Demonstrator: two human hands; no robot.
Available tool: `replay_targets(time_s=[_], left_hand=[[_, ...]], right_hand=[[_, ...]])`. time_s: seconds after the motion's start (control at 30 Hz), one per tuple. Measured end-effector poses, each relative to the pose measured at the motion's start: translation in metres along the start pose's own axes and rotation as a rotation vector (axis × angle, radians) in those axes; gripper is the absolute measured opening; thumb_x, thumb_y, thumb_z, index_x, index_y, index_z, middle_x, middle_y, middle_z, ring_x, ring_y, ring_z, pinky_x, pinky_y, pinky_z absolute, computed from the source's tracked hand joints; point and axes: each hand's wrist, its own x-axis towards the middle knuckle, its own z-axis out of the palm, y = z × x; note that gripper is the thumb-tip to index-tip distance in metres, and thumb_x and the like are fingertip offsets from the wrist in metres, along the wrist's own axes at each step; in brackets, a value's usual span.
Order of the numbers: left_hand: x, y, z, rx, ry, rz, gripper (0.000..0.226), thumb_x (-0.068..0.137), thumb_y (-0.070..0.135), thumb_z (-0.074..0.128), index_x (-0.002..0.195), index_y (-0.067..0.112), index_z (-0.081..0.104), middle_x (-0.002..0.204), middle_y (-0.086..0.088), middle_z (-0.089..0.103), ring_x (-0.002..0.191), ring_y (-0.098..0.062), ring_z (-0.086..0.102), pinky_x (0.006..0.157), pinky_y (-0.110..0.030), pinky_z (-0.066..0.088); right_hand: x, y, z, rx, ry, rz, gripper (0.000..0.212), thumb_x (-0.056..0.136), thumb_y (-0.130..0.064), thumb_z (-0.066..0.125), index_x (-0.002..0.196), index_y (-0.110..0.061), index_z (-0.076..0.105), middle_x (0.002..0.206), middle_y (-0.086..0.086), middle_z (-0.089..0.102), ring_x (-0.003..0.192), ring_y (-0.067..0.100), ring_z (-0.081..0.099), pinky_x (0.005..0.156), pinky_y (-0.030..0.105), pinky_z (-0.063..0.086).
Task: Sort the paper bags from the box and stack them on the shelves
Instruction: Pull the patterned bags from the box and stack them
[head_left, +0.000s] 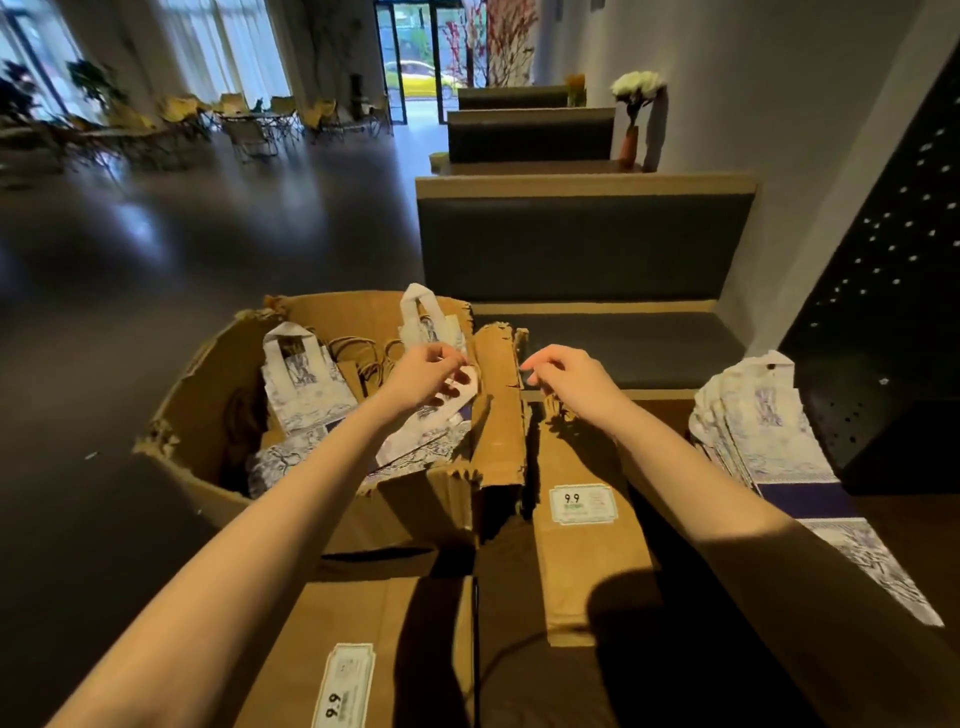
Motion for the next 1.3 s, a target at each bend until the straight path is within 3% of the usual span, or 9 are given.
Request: replay_targets(time_s=[0.33, 0.53, 0.6, 0.77, 0.87, 0.97, 1.1, 1.2, 1.3], left_hand=[[0.001, -0.065, -0.088, -0.033, 0.15, -0.066, 0.019, 0.098, 0.014, 0.045, 0.083, 0.013, 0.057, 0.078, -0.002, 0.06, 0.064, -0.013, 0.055, 0.05, -0.016, 0.042], [0.023, -0.104, -0.134, 0.037, 0.062, -0.07, 0.023, 0.098, 0.01, 0.044, 0.079, 0.013, 0.055, 0.077, -0.002, 0.06, 0.065, -0.01, 0.056, 0.047, -0.011, 0.043], [0.032, -0.113, -0.143, 0.092, 0.023, -0.062, 0.02, 0.098, 0.009, 0.045, 0.081, 0.011, 0.055, 0.077, -0.001, 0.059, 0.065, -0.009, 0.055, 0.045, -0.008, 0.041], [0.059, -0.143, -0.158, 0.252, -0.106, -0.081, 0.012, 0.096, 0.018, 0.05, 0.091, 0.009, 0.057, 0.089, -0.009, 0.063, 0.079, -0.021, 0.057, 0.073, -0.035, 0.049], [0.075, -0.157, -0.161, 0.422, -0.183, -0.049, 0.008, 0.095, 0.017, 0.051, 0.094, 0.01, 0.056, 0.096, -0.009, 0.061, 0.086, -0.02, 0.055, 0.075, -0.032, 0.045], [0.093, -0.169, -0.16, 0.54, -0.218, -0.025, 0.004, 0.093, 0.016, 0.052, 0.093, 0.012, 0.051, 0.096, -0.005, 0.056, 0.087, -0.018, 0.052, 0.072, -0.028, 0.039], [0.113, -0.192, -0.149, 0.684, -0.315, -0.091, 0.031, 0.09, 0.026, 0.06, 0.113, 0.008, 0.049, 0.112, -0.012, 0.057, 0.097, -0.023, 0.052, 0.082, -0.032, 0.041], [0.121, -0.207, -0.143, 0.88, -0.366, -0.181, 0.065, 0.085, 0.039, 0.066, 0.129, 0.002, 0.037, 0.13, -0.019, 0.046, 0.114, -0.034, 0.048, 0.092, -0.039, 0.042], [0.123, -0.215, -0.137, 0.994, -0.339, -0.194, 0.078, 0.079, 0.046, 0.069, 0.133, 0.003, 0.033, 0.136, -0.019, 0.04, 0.123, -0.037, 0.04, 0.1, -0.048, 0.039]], right_hand=[[0.047, -0.032, 0.077, 0.011, -0.137, -0.006, 0.022, 0.099, -0.015, 0.041, 0.107, -0.016, 0.061, 0.086, -0.006, 0.058, 0.076, 0.009, 0.053, 0.063, 0.017, 0.043], [0.071, -0.045, 0.12, -0.073, -0.121, 0.048, 0.02, 0.099, -0.016, 0.04, 0.101, -0.02, 0.06, 0.089, -0.001, 0.061, 0.083, 0.024, 0.055, 0.074, 0.037, 0.049], [0.075, -0.046, 0.135, -0.08, -0.108, 0.08, 0.02, 0.099, -0.016, 0.041, 0.099, -0.022, 0.059, 0.087, -0.003, 0.061, 0.081, 0.022, 0.056, 0.071, 0.035, 0.05], [0.085, -0.044, 0.164, -0.11, -0.074, 0.165, 0.021, 0.098, -0.018, 0.04, 0.101, -0.024, 0.06, 0.098, 0.002, 0.067, 0.072, 0.017, 0.061, 0.067, 0.035, 0.05], [0.095, -0.04, 0.172, -0.148, -0.076, 0.202, 0.023, 0.097, -0.019, 0.039, 0.103, -0.025, 0.06, 0.099, 0.001, 0.067, 0.064, 0.012, 0.053, 0.059, 0.029, 0.041], [0.107, -0.035, 0.18, -0.137, -0.053, 0.266, 0.023, 0.095, -0.016, 0.04, 0.1, -0.025, 0.061, 0.102, 0.005, 0.068, 0.083, 0.024, 0.063, 0.065, 0.031, 0.046], [0.114, -0.025, 0.186, -0.12, -0.05, 0.304, 0.023, 0.092, -0.011, 0.041, 0.097, -0.024, 0.06, 0.107, 0.01, 0.067, 0.1, 0.026, 0.06, 0.084, 0.033, 0.047], [0.113, -0.02, 0.188, -0.14, -0.071, 0.282, 0.023, 0.093, -0.012, 0.043, 0.104, -0.02, 0.062, 0.108, 0.006, 0.064, 0.092, 0.021, 0.056, 0.075, 0.027, 0.042], [0.113, -0.018, 0.189, -0.151, -0.068, 0.228, 0.019, 0.094, -0.012, 0.044, 0.099, -0.022, 0.06, 0.101, 0.011, 0.068, 0.088, 0.03, 0.061, 0.073, 0.033, 0.047]])
